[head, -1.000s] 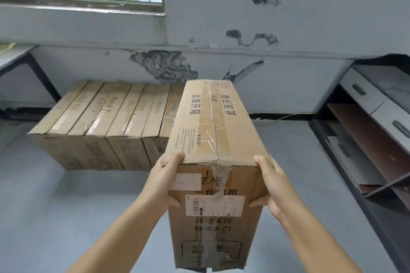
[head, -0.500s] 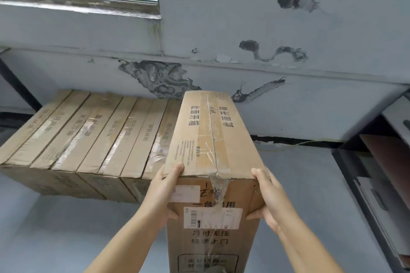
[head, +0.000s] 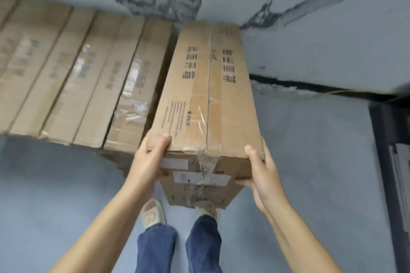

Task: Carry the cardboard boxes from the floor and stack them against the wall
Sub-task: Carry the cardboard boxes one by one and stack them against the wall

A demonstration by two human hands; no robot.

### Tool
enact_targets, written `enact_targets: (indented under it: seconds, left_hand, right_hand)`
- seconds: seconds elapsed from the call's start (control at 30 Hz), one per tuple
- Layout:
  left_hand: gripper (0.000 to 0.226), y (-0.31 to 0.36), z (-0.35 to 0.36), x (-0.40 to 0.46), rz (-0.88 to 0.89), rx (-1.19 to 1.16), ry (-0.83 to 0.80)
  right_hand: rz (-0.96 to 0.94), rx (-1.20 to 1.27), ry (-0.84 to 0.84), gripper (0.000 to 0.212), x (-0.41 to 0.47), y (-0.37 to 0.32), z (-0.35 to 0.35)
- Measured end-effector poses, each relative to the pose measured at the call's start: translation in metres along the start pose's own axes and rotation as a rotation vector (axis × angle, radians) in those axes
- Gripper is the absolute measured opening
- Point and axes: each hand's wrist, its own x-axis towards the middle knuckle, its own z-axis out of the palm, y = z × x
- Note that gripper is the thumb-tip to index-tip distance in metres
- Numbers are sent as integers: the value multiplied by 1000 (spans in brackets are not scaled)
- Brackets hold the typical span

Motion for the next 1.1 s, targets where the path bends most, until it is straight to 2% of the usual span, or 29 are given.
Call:
enact_targets:
  seconds: [0.07, 0.17, 0.27, 0.4, 0.53, 0.67, 0.8, 0.87, 0.93, 0.97, 1.03, 1.1]
  left_hand:
    - [21, -31, -8, 24, -13, 24, 6]
    - [39, -82, -27, 42, -71, 67, 27]
    - [44, -128, -43, 48, -193, 91, 49]
    - [18, -154, -42, 63, -534, -149, 92]
    - [17, -148, -42, 84, -716, -425, 239]
    - [10, -128, -56, 105, -699, -644, 260]
    - [11, -105, -70, 141, -574, -853, 262]
    - [22, -96, -73, 160, -565, -928, 238]
    - [49, -93, -76, 169, -602, -993, 237]
    - [59, -92, -77, 169, -608, -1005, 246]
    - [64, -91, -78, 163, -596, -962, 270]
    - [60, -91, -81, 152, -568, -870, 292]
  right_hand:
    - [40, -10, -27, 56, 21, 37, 7]
    - [159, -38, -90, 61, 35, 91, 20]
    - [332, -41, -134, 64, 43, 129, 32]
    - [508, 18, -135, 56, 56, 150, 44]
    - [522, 44, -80, 52, 73, 149, 54]
    - [477, 53, -67, 54, 90, 131, 75]
    - [376, 11, -85, 56, 123, 104, 109]
    - [325, -28, -81, 52, 143, 94, 118]
    - [304, -70, -98, 45, 155, 90, 117]
    - [304, -84, -124, 50, 157, 90, 114]
    - [316, -113, -174, 61, 154, 91, 107]
    - [338, -186, -213, 60, 147, 90, 101]
